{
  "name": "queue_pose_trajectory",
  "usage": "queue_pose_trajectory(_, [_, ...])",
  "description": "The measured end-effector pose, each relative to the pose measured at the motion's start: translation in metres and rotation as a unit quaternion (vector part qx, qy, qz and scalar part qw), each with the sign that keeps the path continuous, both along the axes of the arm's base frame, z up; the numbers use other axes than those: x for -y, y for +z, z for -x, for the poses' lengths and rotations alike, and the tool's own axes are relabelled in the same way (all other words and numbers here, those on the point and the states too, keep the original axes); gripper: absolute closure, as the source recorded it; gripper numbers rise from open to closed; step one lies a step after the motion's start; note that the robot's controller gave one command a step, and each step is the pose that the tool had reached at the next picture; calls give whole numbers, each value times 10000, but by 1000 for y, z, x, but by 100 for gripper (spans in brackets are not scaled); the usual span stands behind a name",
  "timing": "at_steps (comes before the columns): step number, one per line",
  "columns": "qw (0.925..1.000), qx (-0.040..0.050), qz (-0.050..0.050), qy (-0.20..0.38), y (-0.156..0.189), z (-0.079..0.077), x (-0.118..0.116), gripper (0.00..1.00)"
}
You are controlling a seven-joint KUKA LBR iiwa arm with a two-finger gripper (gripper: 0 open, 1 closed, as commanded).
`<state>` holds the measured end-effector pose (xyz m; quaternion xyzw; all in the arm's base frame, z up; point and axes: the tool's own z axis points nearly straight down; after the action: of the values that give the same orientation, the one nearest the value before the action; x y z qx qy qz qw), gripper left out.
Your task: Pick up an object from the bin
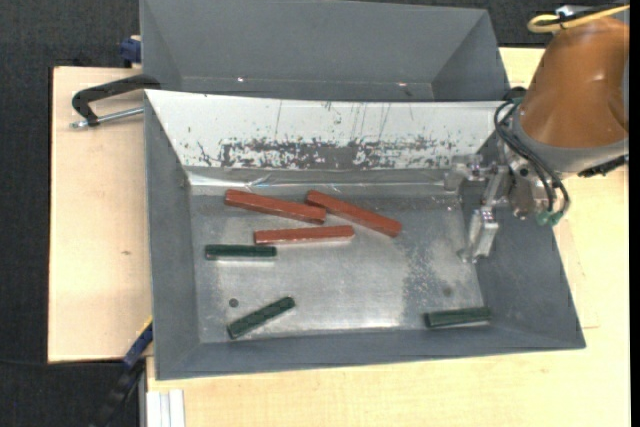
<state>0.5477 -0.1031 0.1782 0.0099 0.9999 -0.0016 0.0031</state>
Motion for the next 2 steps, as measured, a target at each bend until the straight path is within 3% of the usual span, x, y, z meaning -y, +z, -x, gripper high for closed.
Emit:
queue_pose_trajectory(1, [10000,28,-18,69,-46,-19,-26,0])
queue_pose_trajectory(2, [9959,-35,-19,901,-87,-18,-47,0])
